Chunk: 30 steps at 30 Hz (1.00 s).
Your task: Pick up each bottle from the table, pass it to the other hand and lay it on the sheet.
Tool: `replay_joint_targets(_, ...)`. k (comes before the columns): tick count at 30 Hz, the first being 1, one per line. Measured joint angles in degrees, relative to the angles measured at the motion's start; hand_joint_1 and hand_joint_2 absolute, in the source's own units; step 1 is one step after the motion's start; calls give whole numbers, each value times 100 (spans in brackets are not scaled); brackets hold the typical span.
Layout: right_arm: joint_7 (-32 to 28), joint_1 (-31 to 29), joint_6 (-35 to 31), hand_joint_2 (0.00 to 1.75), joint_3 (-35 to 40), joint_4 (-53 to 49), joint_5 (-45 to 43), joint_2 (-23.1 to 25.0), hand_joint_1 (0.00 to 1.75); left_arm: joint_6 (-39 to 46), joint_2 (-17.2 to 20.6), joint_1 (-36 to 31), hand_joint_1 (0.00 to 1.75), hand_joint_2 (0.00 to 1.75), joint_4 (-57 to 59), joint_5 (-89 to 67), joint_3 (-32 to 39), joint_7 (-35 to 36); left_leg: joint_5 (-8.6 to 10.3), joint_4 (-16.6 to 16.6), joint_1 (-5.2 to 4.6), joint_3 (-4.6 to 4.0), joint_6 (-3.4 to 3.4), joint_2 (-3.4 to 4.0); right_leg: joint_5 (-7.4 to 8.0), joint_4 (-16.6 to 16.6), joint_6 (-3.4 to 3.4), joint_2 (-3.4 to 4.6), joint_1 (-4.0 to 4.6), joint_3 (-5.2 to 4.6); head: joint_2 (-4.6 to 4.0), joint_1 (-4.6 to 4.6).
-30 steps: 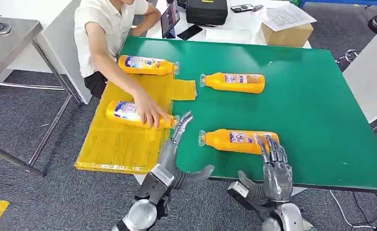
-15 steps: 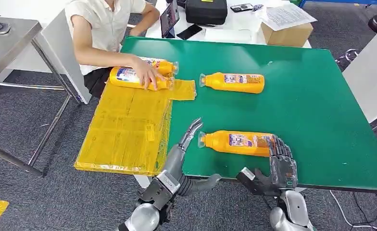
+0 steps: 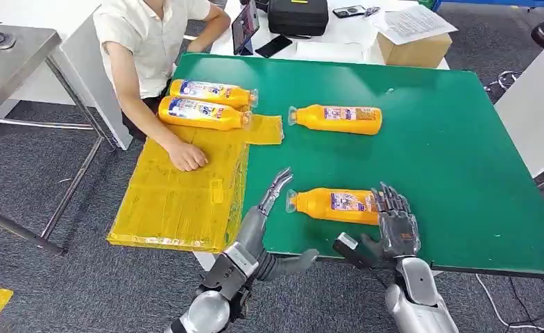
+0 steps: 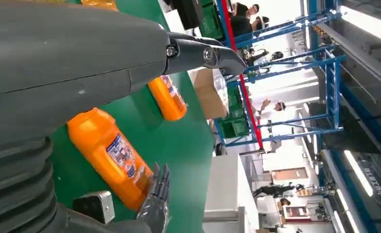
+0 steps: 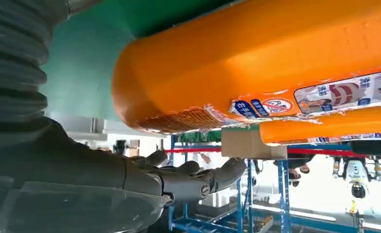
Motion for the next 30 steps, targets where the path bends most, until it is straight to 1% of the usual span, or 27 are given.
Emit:
replay_joint_targets(5,188,-191,0,175,220,212,133,-18,0,-7,-15,-43,0,175,-2,13,2,0,-1,0,0,0,0,-1,-1,-1,0,-1,0,-1,0,-2)
replay_joint_targets(9,292,-348,-13,175,343,497,63,-52,0,-120,-17,-52,0,175,-2,89,2,72,-1,0,0,1,0,2,-1,-1,0,0,0,-1,0,0)
replay_joint_targets(10,375,-421,-20,175,378,635,46,-63,0,-168,-17,-58,0,175,0,127,2,114,-1,0,0,2,0,3,0,-2,0,1,-1,0,0,-2)
replay_joint_targets(13,905,-694,186,175,472,1023,-11,-74,0,-252,-20,-63,0,175,0,186,2,173,-1,0,0,14,1,3,0,-3,0,1,-1,9,0,0)
replay_joint_targets(14,1052,-794,318,175,496,1141,-42,-79,3,-269,-20,-64,0,175,0,190,2,190,-1,0,0,20,1,3,0,-3,0,1,-1,14,0,0)
replay_joint_targets(15,1161,-900,457,175,518,1251,-68,-87,56,-297,-20,-66,0,175,2,199,2,210,-1,0,0,30,1,6,0,-4,0,2,-1,20,0,0)
replay_joint_targets(16,1251,-1001,615,175,540,1344,-94,-94,98,-306,-22,-70,0,175,7,205,2,221,-1,0,0,41,1,8,0,-4,0,4,-1,29,0,-2)
replay_joint_targets(20,1538,-1330,1289,175,605,1726,-179,-153,98,-354,-37,-97,0,175,28,247,2,267,-2,0,0,73,2,4,-1,-7,-1,3,-1,54,0,0)
replay_joint_targets(21,1580,-1385,1407,175,616,1799,-195,-166,175,-361,-39,-100,0,175,28,251,2,273,-3,0,0,79,2,3,-2,-7,-1,3,-1,57,0,0)
replay_joint_targets(27,1642,-1625,1654,175,666,2100,-280,-258,175,-418,-39,-109,0,175,31,293,2,317,-2,0,-1,101,3,-1,-2,-9,-1,0,-2,66,0,0)
replay_joint_targets(30,1429,-1705,1766,175,673,2203,-392,-330,175,-501,-39,-122,0,175,33,374,2,354,-2,0,0,103,3,-2,-2,-9,0,0,-1,69,0,0)
